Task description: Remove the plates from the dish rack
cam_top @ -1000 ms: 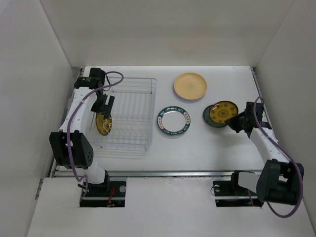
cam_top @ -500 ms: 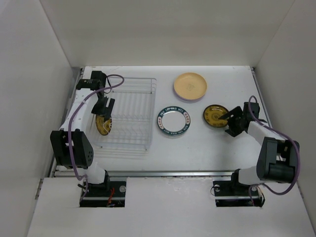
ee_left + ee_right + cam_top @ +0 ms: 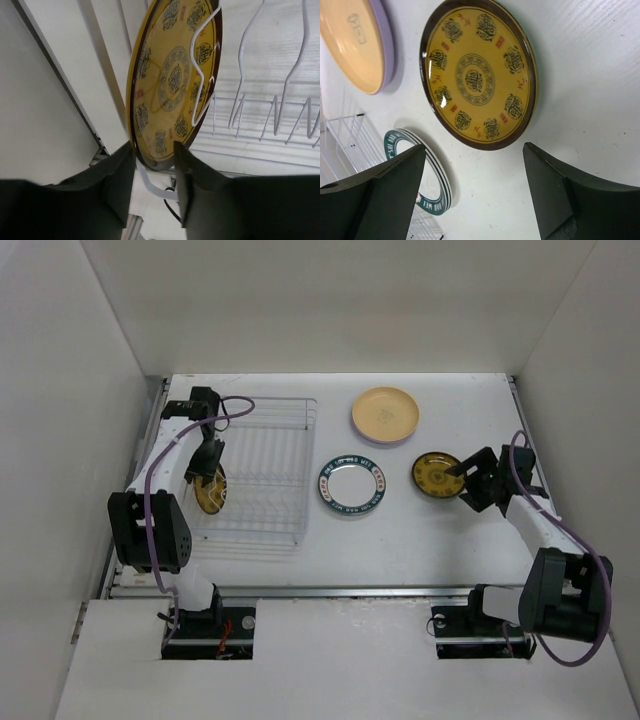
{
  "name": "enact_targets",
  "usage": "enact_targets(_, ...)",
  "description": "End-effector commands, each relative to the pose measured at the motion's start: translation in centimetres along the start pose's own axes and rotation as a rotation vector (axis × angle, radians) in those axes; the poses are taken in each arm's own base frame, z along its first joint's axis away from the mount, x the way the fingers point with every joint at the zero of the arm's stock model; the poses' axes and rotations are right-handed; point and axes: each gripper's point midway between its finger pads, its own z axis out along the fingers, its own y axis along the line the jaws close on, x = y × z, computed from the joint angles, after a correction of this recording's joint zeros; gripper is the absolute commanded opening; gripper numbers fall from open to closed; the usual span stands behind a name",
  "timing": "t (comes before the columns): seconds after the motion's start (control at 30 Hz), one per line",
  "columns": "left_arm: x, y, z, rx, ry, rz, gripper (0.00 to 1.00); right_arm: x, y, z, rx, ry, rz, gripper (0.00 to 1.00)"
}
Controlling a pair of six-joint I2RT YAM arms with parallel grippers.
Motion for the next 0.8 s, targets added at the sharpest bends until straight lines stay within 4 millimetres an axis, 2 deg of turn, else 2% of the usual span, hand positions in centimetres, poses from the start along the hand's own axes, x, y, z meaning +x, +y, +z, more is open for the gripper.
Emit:
enact_targets(0.0, 0.2, -0.1, 0.6, 0.000, 0.019, 0.014, 0.27, -0.6, 1.0, -0.9, -0.036, -0.024, -0.030, 0.85)
enact_targets(0.03, -0.2, -0.2, 0.4, 0.008, 0.004, -0.003, 0.13, -0.5, 0.8, -0.9, -0.030, -0.018, -0.028, 0.85)
enact_targets(0.1, -0.4, -0.3, 0.3, 0.017, 0.006, -0.015, 0.03, -0.8, 1.4, -1.3, -0.045, -0.032, -0.044, 0.85)
enact_targets(0.13, -0.7, -0.1, -0.6, 0.014, -0.017, -0.034, 0.00, -0.7, 1.2, -1.3, -0.039, -0.026, -0.051, 0.85)
enact_targets(0.2, -1.3, 0.3, -1.7, 0.009, -0.051, -0.054, 0.00, -0.7, 1.1, -1.3, -0.038, -0.026, -0.060, 0.85)
enact_targets(0.3, -2.3, 0.8, -4.7, 0.018, -0.146, -0.098, 0.00, -0.9, 1.5, -1.6, -0.045, -0.032, -0.062, 0.85)
enact_targets(0.4, -3.9, 1.5, -8.2, 0.023, -0.275, -0.156, 0.00, -1.3, 3.4, -2.4, -0.099, -0.037, -0.112, 0.83)
enact_targets(0.47, -4.8, 2.3, -10.5, 0.014, -0.363, -0.190, 0.00, -1.1, 5.6, -3.6, -0.167, -0.050, -0.221, 0.82)
enact_targets(0.5, -5.7, 2.5, -13.1, 0.021, -0.458, -0.210, 0.00, -0.6, 8.2, -4.9, -0.243, -0.070, -0.333, 0.82)
enact_targets(0.57, -6.6, 2.7, -15.7, 0.030, -0.556, -0.217, 0.00, 0.0, 10.9, -6.5, -0.323, -0.103, -0.444, 0.82)
enact_targets(0.6, -7.2, 2.6, -17.6, 0.044, -0.619, -0.226, 0.00, 1.7, 13.4, -7.8, -0.411, -0.086, -0.522, 0.84)
enact_targets(0.63, -7.2, 2.6, -19.2, 0.058, -0.674, -0.231, 0.00, 2.4, 15.1, -8.8, -0.482, -0.092, -0.576, 0.84)
enact_targets(0.67, -7.6, 2.2, -19.9, 0.093, -0.704, -0.234, 0.00, 3.3, 16.3, -9.4, -0.538, -0.083, -0.637, 0.85)
enact_targets(0.7, -7.9, 0.5, -20.8, 0.198, -0.727, -0.212, 0.00, 6.1, 17.9, -10.6, -0.633, -0.020, -0.687, 0.85)
enact_targets(0.73, -8.0, -0.4, -22.1, 0.263, -0.759, -0.189, 0.00, 7.0, 19.7, -11.8, -0.717, -0.025, -0.726, 0.85)
enact_targets(0.77, -8.1, -1.7, -22.0, 0.333, -0.744, -0.161, 0.00, 8.3, 20.8, -12.0, -0.767, 0.006, -0.750, 0.85)
